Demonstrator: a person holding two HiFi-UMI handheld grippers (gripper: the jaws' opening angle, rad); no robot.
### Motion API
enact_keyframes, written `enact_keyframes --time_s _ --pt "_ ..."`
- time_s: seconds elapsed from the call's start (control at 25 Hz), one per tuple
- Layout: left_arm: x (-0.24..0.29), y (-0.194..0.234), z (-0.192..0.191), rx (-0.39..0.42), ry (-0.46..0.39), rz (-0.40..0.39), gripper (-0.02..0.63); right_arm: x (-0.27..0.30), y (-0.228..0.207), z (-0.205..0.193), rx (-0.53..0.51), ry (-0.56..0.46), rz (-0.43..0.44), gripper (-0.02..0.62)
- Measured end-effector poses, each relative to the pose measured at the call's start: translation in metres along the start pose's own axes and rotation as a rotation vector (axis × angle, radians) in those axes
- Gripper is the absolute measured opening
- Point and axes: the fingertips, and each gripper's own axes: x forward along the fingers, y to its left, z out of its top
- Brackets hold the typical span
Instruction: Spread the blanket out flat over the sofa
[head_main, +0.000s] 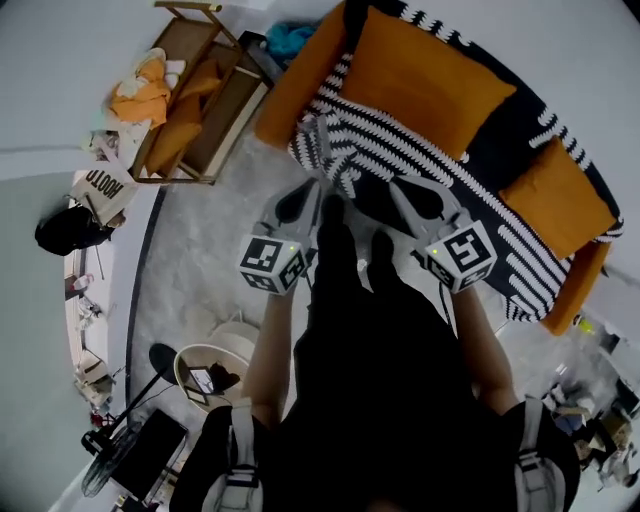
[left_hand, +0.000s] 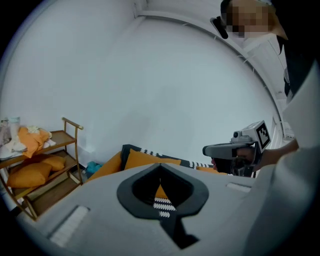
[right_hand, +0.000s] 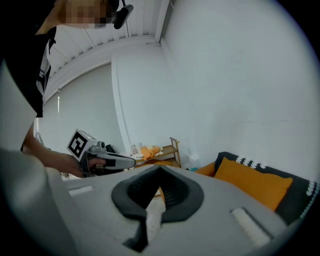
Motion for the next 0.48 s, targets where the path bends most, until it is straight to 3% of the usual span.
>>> enact_keyframes --time_s 0.48 --pt "0.11 0.101 -0.033 0.08 0.159 -0.183 0.012 0.1 -0.042 -0.012 0.018 0.077 -0.139 0.003"
